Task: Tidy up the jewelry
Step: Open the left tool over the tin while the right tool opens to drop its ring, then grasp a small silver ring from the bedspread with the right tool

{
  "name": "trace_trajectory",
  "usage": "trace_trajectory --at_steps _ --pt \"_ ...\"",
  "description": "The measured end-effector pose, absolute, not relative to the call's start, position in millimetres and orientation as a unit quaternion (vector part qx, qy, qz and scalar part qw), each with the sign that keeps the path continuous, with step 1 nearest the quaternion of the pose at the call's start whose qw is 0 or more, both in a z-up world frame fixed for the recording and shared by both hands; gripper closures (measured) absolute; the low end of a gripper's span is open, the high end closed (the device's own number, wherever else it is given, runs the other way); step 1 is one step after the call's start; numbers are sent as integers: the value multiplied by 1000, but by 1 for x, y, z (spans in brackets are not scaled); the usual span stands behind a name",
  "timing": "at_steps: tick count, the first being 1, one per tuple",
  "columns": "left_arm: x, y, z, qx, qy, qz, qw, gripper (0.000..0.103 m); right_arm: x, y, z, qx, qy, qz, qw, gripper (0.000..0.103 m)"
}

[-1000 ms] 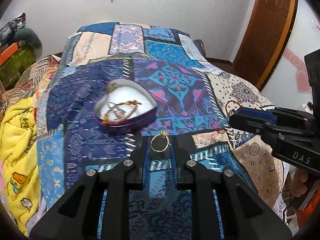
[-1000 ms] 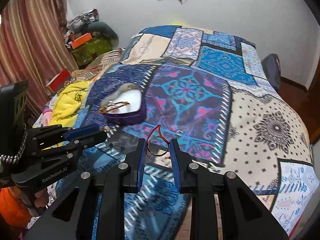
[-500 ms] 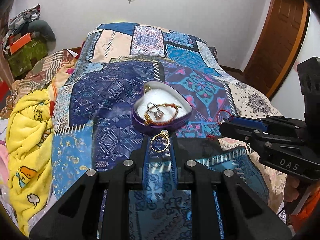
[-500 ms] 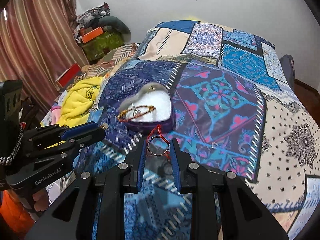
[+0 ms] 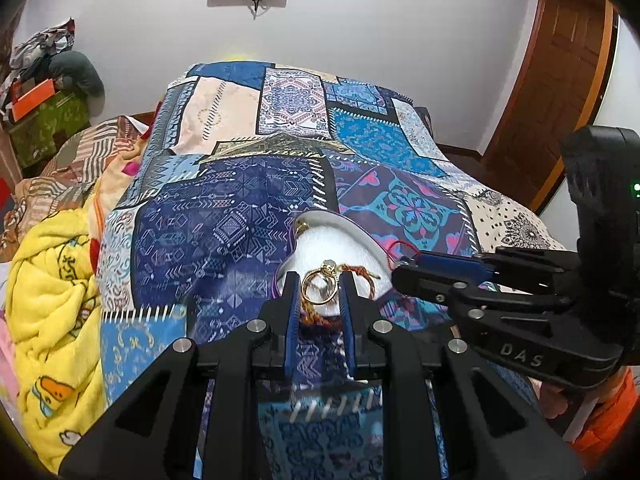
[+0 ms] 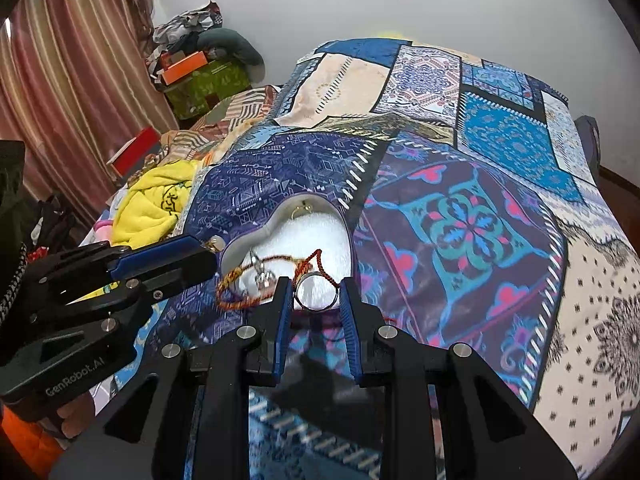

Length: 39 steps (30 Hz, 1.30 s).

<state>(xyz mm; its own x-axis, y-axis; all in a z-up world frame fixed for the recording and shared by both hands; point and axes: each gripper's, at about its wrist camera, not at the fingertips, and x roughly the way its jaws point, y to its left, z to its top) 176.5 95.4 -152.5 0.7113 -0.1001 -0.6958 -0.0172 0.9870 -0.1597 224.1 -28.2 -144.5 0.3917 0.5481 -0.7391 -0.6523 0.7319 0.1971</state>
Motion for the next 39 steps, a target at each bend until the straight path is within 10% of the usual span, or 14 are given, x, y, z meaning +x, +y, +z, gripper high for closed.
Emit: trace_trajectory --at_steps 39 --pt "134 92 -171 -68 422 -11 904 69 206 -145 -136 -58 453 255 853 65"
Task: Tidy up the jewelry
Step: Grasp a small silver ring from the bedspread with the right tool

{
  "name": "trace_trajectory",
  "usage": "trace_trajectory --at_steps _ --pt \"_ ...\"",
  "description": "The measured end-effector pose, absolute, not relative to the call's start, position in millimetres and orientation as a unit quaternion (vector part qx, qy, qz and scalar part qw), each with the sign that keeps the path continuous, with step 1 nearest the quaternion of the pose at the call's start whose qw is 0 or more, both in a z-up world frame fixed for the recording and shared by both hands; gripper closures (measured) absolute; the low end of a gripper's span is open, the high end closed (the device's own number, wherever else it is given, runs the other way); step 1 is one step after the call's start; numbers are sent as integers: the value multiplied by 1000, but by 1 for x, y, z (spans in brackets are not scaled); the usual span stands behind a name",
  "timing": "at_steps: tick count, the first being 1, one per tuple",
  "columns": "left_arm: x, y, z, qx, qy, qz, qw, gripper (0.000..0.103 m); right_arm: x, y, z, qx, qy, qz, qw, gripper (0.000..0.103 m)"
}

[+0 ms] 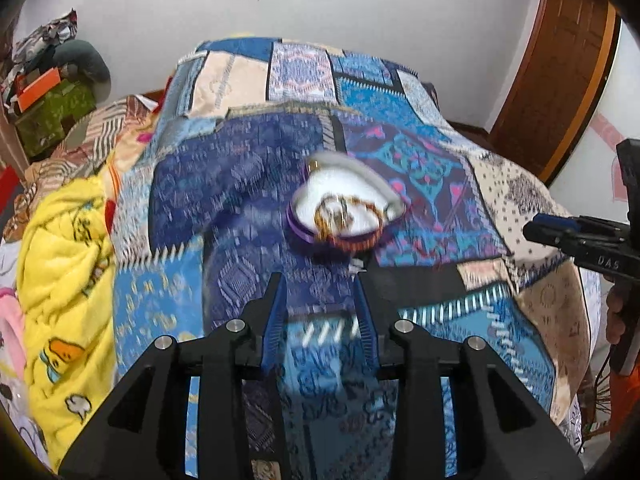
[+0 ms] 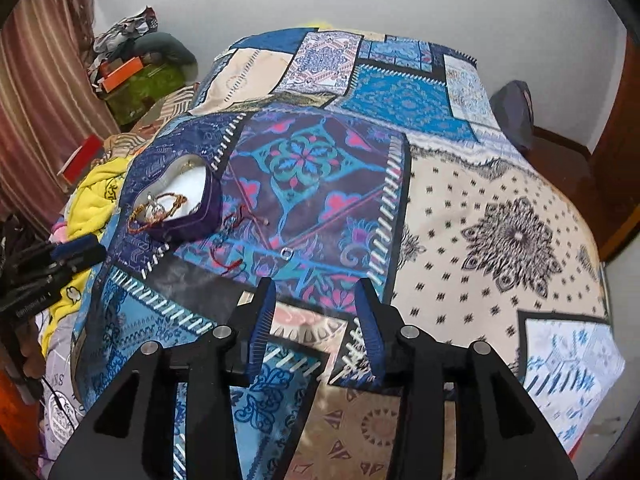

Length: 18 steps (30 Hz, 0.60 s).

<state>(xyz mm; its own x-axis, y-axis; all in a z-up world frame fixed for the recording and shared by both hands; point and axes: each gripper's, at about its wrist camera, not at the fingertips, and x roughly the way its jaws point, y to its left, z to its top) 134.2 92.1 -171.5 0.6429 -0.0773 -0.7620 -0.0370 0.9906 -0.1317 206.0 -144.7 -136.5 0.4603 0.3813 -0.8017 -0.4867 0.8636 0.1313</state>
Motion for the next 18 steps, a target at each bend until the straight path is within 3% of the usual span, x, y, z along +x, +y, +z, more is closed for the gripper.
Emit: trace_trajectory --at_steps 14,18 --pt "151 53 -196 -79 453 -70 885 69 234 -105 -181 -93 480 273 829 66" --pt "162 47 -201 -91 459 -93 879 69 238 -102 -188 -96 480 279 826 74"
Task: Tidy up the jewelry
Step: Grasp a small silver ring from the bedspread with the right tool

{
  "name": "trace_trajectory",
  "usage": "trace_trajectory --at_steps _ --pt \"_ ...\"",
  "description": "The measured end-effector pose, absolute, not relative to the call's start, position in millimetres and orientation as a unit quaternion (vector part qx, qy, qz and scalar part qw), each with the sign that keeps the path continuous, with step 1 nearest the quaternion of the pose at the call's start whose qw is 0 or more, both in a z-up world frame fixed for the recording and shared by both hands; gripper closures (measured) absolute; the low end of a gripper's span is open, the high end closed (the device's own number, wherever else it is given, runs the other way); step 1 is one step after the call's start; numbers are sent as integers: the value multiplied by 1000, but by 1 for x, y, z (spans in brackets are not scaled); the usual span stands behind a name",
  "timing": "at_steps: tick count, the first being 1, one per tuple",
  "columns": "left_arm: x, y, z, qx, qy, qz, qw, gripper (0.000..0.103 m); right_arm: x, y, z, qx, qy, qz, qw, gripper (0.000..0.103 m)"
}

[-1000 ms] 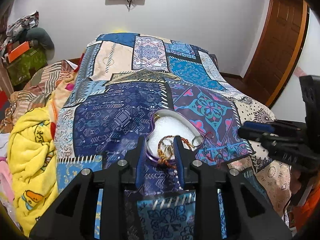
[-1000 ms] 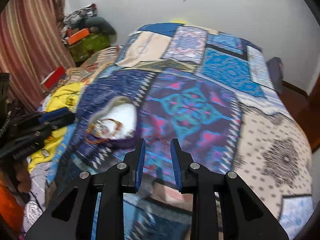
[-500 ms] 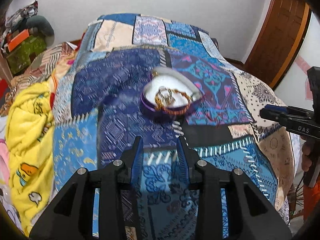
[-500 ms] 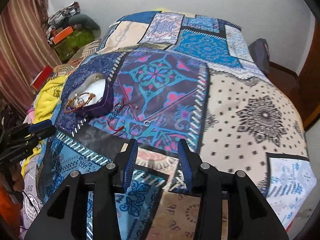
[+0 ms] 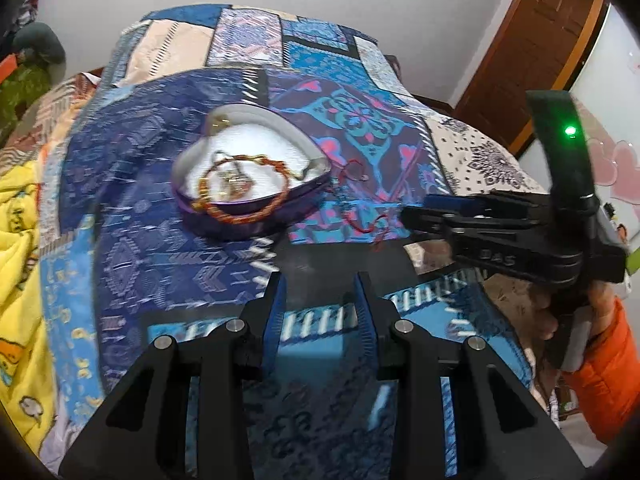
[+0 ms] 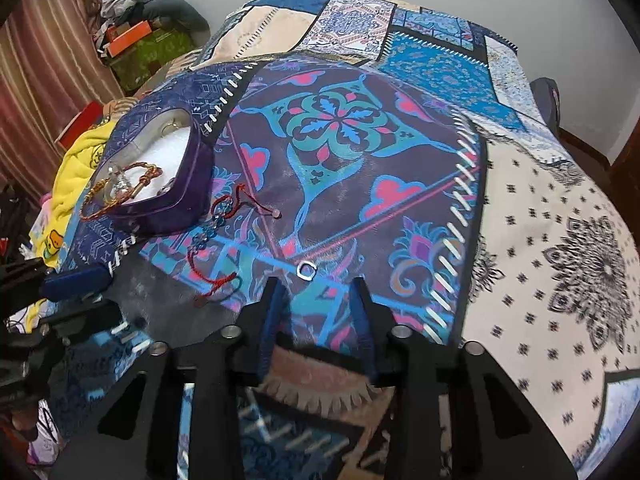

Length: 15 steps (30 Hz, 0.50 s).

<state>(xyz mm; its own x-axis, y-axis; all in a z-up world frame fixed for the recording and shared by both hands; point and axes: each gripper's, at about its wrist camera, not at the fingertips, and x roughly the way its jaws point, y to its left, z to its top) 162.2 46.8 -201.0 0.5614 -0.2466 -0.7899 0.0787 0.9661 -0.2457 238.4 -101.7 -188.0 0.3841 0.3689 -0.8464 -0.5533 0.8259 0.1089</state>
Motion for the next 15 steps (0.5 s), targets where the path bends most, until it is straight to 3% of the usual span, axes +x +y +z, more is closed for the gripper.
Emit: trace_trajectory --at_steps 10,15 --pt "183 39 -205 -101 465 -95 874 69 235 -93 -190 -106 462 295 829 94" --pt "193 32 -208 -97 471 -89 872 69 234 -91 -190 -113 460 292 831 95"
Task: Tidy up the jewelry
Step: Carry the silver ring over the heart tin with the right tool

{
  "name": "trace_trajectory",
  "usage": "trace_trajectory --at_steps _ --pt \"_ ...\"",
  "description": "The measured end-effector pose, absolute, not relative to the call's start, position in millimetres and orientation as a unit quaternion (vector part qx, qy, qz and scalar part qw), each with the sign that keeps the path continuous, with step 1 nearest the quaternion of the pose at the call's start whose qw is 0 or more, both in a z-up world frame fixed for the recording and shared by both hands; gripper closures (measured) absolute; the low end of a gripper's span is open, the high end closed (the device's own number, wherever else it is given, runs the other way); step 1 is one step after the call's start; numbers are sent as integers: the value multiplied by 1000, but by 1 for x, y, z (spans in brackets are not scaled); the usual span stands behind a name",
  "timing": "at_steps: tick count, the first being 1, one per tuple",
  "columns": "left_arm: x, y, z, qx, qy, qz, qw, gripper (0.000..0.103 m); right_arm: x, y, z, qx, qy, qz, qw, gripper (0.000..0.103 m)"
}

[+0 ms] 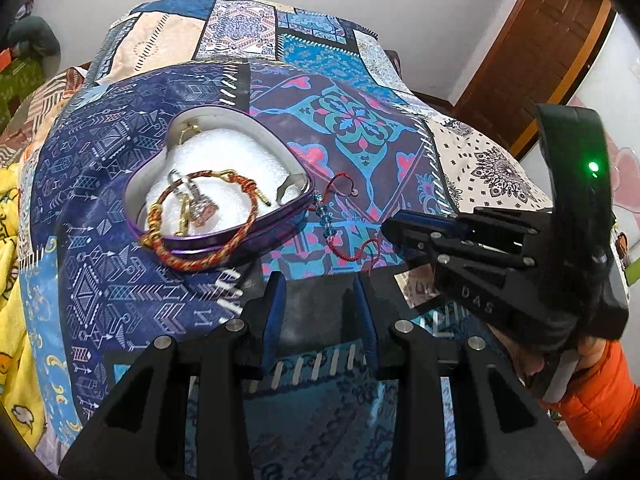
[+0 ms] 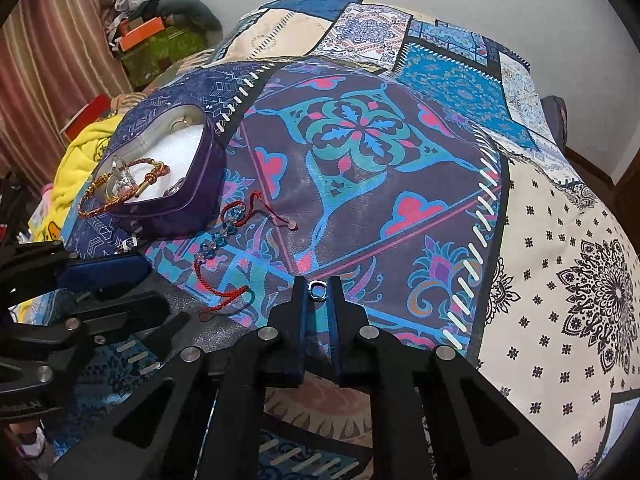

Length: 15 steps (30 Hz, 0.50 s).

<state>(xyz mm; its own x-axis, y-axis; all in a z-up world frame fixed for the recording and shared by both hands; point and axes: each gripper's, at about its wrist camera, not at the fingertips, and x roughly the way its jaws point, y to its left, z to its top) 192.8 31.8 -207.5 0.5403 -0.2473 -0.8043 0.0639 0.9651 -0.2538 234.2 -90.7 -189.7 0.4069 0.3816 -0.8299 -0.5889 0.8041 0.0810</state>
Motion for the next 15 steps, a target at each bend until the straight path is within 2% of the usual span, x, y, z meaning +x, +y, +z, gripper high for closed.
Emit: trace_trajectory --at_steps 9,15 --pt "211 21 -210 -105 488 -86 862 69 227 -118 -180 -70 458 296 836 95" --pt "223 5 -215 -75 482 -61 871 71 220 -138 -167 -57 440 294 847 95"
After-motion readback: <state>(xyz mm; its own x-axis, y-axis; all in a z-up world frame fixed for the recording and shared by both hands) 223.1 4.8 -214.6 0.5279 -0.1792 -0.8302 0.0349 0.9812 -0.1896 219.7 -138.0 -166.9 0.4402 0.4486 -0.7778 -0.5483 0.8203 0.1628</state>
